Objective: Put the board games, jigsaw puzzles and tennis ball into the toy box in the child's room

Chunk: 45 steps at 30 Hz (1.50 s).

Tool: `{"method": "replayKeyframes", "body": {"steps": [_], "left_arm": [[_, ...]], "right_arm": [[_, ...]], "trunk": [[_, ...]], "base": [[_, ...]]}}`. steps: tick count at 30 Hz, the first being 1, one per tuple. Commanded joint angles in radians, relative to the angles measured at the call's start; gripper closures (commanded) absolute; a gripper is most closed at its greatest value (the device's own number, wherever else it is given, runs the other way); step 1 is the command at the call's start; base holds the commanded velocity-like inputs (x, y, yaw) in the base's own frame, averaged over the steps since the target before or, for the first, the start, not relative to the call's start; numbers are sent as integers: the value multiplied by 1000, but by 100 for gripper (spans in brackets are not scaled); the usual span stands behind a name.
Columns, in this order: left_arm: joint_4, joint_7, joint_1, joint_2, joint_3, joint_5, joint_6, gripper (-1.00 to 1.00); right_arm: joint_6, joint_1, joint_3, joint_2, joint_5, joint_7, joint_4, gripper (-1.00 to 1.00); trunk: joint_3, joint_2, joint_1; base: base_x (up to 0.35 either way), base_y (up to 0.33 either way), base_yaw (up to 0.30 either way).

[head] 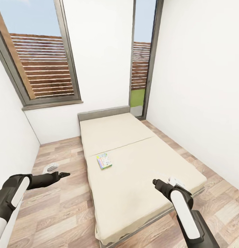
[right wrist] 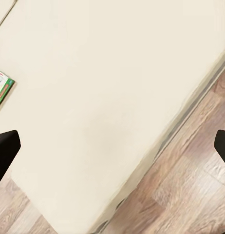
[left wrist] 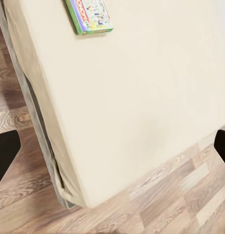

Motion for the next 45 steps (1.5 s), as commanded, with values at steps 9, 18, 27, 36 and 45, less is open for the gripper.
{"method": "replayKeyframes", "body": {"steps": [9, 18, 27, 36, 45], "left_arm": [[0, -5, -1, -1, 1, -1, 6, -100], [0, -5, -1, -1, 1, -1, 6, -100], [0, -5, -1, -1, 2, -1, 6, -100], [0, -5, -1, -1, 2, -1, 6, -100], [0, -5, -1, -1, 2, -1, 6, -100]], "right_arm": [[0, -1, 1, 0, -9, -8, -3, -100], [0, -1, 1, -1, -9, 12, -3, -100], [0, -1, 1, -1, -9, 19, -4, -100], [0, -1, 1, -1, -9, 19, -4, -100], [0, -1, 1, -1, -9, 19, -3, -100]], "trunk": [[-9, -2, 1], [-10, -2, 1], [-12, -2, 1], [-16, -2, 1], [-19, -2, 1]], "base": [[139, 41, -147], [16, 3, -17], [1, 107, -139], [37, 175, -255], [78, 28, -262]]}}
